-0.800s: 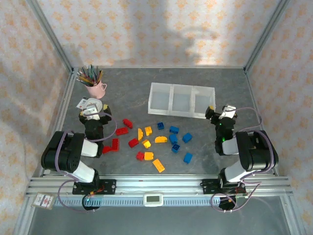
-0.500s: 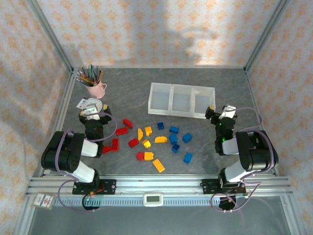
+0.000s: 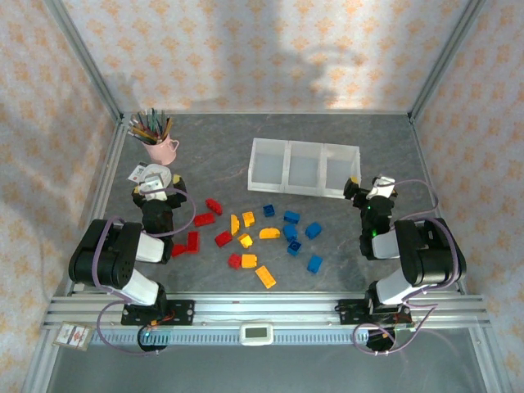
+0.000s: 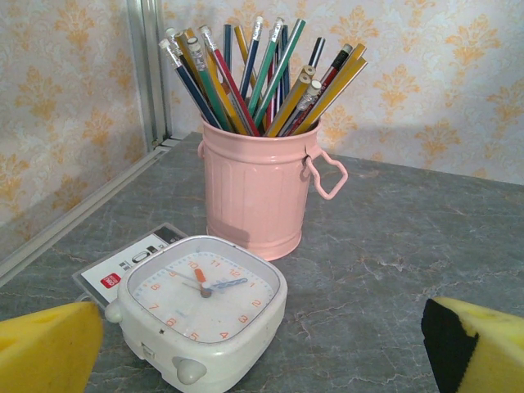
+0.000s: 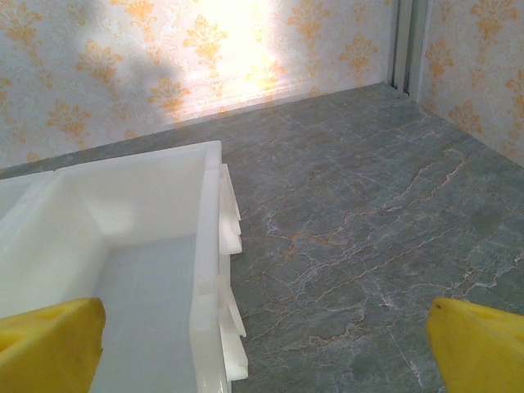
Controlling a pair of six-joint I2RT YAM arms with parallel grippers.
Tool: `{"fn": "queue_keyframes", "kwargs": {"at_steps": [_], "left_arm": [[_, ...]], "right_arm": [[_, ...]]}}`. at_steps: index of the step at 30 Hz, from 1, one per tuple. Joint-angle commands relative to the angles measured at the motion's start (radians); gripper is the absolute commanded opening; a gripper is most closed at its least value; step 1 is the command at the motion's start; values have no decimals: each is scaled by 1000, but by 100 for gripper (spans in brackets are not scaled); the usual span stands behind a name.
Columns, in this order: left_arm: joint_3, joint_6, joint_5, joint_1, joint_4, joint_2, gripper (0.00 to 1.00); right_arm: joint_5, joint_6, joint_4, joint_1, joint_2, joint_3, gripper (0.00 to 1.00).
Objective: Sort the legos into containers by color
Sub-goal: Pick up the lego from the middle-left of the table.
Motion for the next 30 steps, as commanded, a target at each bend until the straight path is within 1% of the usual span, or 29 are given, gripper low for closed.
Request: {"fn": "queue_keyframes", "kwargs": {"at_steps": [1, 10, 12, 15, 18, 20, 22, 26, 28, 30], "left_arm": [[5, -1, 2, 2, 27, 4, 99], [-10, -6, -5, 3, 42, -17, 99], [-17, -8, -14, 3, 19, -57, 99], [-11, -16, -28, 3, -92, -168, 99], [11, -37, -21, 3, -241, -303, 100], [48, -76, -23, 4, -399, -401, 99], [83, -133, -15, 5, -533, -490, 99], [98, -224, 53, 10, -639, -602, 99], [103, -305, 93, 12, -682, -645, 99], [94, -345, 129, 14, -700, -677, 99]], "right_arm": [[-2, -12, 30, -1, -6, 8, 100], [-1, -11, 38, -1, -10, 4, 100], [7, -6, 13, -1, -29, 9, 100], [18, -2, -35, -1, -98, 7, 100], [59, 27, -133, -1, -190, 17, 100], [94, 74, -253, -1, -262, 46, 100], [99, 125, -368, -1, -330, 79, 100], [83, 255, -606, -1, -422, 163, 100], [105, 379, -717, -1, -451, 195, 100], [112, 481, -851, -1, -471, 229, 100]]}}
